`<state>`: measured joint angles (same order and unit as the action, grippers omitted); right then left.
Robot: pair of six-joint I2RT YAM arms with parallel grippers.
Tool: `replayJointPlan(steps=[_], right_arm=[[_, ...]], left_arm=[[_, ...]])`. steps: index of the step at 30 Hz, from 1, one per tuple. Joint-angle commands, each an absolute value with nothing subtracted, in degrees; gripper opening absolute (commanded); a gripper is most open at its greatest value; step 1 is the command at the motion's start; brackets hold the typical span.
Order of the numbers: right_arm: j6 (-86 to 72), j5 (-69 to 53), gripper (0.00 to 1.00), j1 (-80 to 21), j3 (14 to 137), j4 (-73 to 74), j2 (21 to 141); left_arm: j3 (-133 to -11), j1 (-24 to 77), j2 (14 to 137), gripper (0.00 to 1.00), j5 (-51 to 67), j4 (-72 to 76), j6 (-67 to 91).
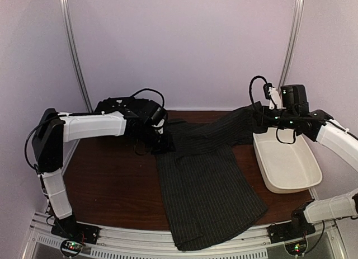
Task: Fold and stack the long sleeve shirts
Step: Fold the flattened shirt at the center of the board.
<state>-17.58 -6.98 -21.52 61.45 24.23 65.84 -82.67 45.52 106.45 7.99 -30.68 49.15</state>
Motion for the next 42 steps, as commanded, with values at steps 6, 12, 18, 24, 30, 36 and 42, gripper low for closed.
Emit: replayJointPlan(steps=[6, 12, 18, 24, 30, 36, 42], right_arm=[[-19.4, -14.0, 0.0, -25.3, 58.0, 21.5, 63.2], [-18.7, -13.0, 0.0, -27.1, 58.6, 24.6, 61.5], [-18.0, -10.9, 0.0, -27.2, 59.7, 29.3, 58.7], [-18.4, -12.0, 0.0, -27.4, 57.3, 30.8, 56.2], [-20.5, -13.7, 0.0, -28.4, 53.0, 27.2, 55.8], [-22.9, -13.4, 0.0, -29.9, 52.4, 18.7, 61.6], [-22.4, -9.1, 0.0, -30.1, 57.0, 17.2, 66.5]], left_arm=[[-88.5, 37.9, 118.3, 0.43, 5.5, -25.8, 43.9], [-95.4, 35.8, 126.3, 0.41, 7.5, -23.3, 39.0], [-104.1, 32.6, 135.2, 0.41, 6.5, -27.9, 38.5], [-111.0, 29.5, 140.9, 0.41, 7.4, -30.8, 36.7], [-115.3, 28.7, 142.5, 0.41, 10.2, -31.9, 34.0], [-116.9, 28.7, 140.0, 0.41, 12.9, -31.9, 32.1], [-116.7, 29.1, 137.7, 0.4, 15.9, -30.6, 31.8]])
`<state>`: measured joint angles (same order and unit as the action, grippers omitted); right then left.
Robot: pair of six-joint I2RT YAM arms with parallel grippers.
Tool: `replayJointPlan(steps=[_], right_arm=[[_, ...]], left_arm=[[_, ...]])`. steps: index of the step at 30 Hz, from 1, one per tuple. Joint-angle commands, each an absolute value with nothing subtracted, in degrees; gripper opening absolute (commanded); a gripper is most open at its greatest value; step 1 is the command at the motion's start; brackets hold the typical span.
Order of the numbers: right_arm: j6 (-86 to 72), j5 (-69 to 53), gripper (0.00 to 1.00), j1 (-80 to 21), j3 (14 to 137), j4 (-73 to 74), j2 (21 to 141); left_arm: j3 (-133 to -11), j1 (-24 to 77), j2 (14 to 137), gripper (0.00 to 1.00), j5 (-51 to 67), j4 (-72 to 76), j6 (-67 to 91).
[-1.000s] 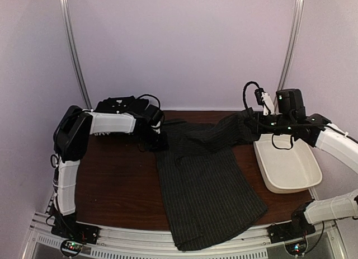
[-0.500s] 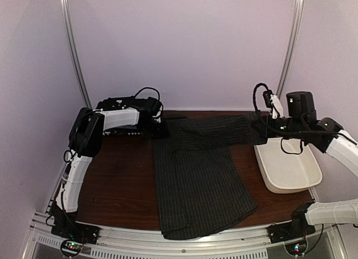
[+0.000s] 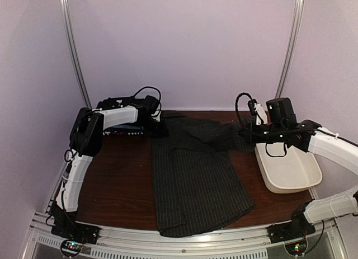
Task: Fold and stack the long sleeve shirts
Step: Fold the flattened shirt at the center of the board.
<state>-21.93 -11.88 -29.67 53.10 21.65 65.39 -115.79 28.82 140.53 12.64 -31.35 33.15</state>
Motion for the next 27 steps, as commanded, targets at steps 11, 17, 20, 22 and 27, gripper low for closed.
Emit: replayJointPlan(steps=[11, 17, 20, 22, 27], right_arm=[[-21.3, -7.1, 0.0, -35.5, 59.4, 17.3, 66.9], [-21.4, -6.4, 0.0, -37.6, 60.3, 18.7, 66.3], [-21.4, -5.8, 0.0, -38.4, 61.1, 19.5, 65.7], [-21.4, -5.5, 0.0, -38.8, 61.6, 20.1, 65.8], [-21.4, -4.1, 0.0, -40.9, 63.2, 21.7, 66.3]], left_arm=[[-118.8, 31.5, 140.8, 0.36, 20.9, -22.4, 36.4], [-125.4, 32.4, 146.7, 0.34, 22.8, -20.4, 38.6], [-127.5, 32.8, 148.9, 0.32, 23.1, -18.4, 40.2], [-127.9, 32.9, 150.2, 0.32, 23.2, -17.0, 41.2], [-127.9, 32.9, 151.9, 0.31, 23.3, -13.4, 43.8]])
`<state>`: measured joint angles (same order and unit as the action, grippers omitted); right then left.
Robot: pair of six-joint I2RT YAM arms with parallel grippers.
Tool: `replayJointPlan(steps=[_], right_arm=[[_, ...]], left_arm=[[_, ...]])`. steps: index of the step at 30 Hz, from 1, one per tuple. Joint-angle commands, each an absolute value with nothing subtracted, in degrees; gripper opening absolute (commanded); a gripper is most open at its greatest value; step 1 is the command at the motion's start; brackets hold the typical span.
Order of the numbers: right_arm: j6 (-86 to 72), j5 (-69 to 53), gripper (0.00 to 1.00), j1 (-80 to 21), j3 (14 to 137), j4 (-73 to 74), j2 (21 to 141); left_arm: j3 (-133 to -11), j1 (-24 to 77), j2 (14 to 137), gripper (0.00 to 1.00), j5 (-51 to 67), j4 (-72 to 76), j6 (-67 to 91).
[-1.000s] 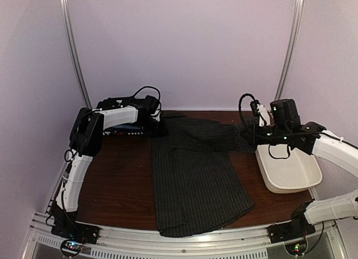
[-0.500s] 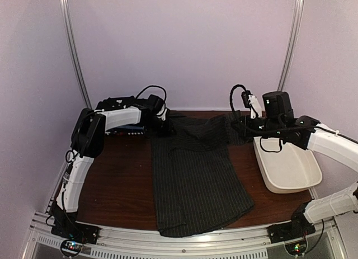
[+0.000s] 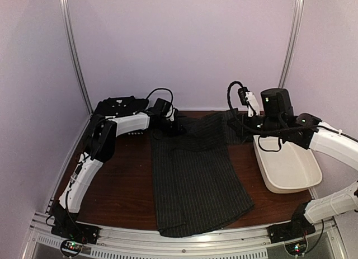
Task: Fold and stack the long sleeve shirts
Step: Fold the flattened shirt at the center of the board.
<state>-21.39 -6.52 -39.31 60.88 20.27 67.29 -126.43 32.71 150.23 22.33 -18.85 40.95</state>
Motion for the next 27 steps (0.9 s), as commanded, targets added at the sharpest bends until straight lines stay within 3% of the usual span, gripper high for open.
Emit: replayJointPlan(steps=[1, 12, 27], right_arm=[[-21.4, -3.7, 0.0, -41.3, 63.3, 22.1, 66.5], [-20.1, -3.9, 0.0, -46.8, 61.5, 20.2, 72.9], [-20.0, -8.8, 0.0, -65.6, 64.1, 13.6, 98.1]], left_arm=[[-127.9, 32.9, 152.0, 0.31, 23.3, -12.6, 44.1], [-124.6, 32.7, 145.5, 0.33, 24.8, -10.9, 44.9], [-87.3, 29.3, 113.5, 0.37, 19.6, -15.3, 40.7]])
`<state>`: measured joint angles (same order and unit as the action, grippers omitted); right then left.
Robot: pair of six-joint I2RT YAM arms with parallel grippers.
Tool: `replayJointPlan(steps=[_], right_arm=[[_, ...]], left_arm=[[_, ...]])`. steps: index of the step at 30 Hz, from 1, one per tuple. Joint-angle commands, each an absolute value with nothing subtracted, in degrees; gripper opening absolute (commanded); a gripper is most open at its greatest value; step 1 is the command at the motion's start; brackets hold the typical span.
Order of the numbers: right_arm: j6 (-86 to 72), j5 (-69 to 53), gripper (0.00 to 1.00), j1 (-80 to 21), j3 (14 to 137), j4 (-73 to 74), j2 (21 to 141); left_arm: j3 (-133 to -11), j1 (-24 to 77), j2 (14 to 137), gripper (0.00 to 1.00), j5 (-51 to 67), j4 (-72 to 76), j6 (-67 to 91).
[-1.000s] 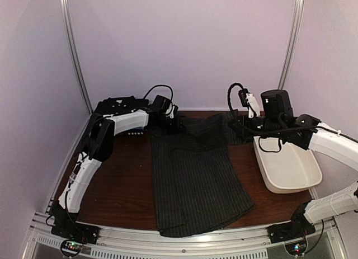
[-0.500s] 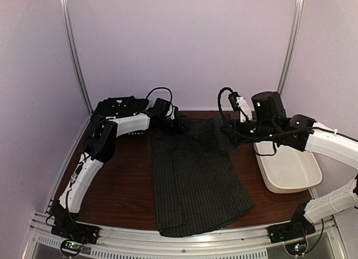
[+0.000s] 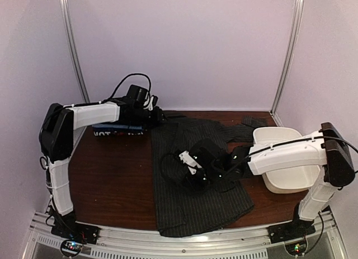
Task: Fold and stack the long sleeve shirts
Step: Fold the flattened shirt at the center of the board.
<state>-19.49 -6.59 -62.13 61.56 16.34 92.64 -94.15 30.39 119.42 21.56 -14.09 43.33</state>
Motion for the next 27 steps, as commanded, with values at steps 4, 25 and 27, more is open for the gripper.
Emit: replayJointPlan(steps=[4, 25, 27], right_arm=[[-20.7, -10.7, 0.0, -67.9, 66.0, 13.5, 102.6], [-22.3, -8.5, 0.0, -72.3, 71.4, 20.2, 106.1], [-22.3, -7.6, 0.0, -72.5, 71.2, 21.1, 106.5]], left_arm=[[-80.3, 29.3, 106.6, 0.37, 19.8, -15.8, 39.8], [-69.6, 29.3, 97.5, 0.36, 18.7, -16.4, 37.9], [-69.5, 29.3, 97.7, 0.36, 18.8, -16.3, 37.8]])
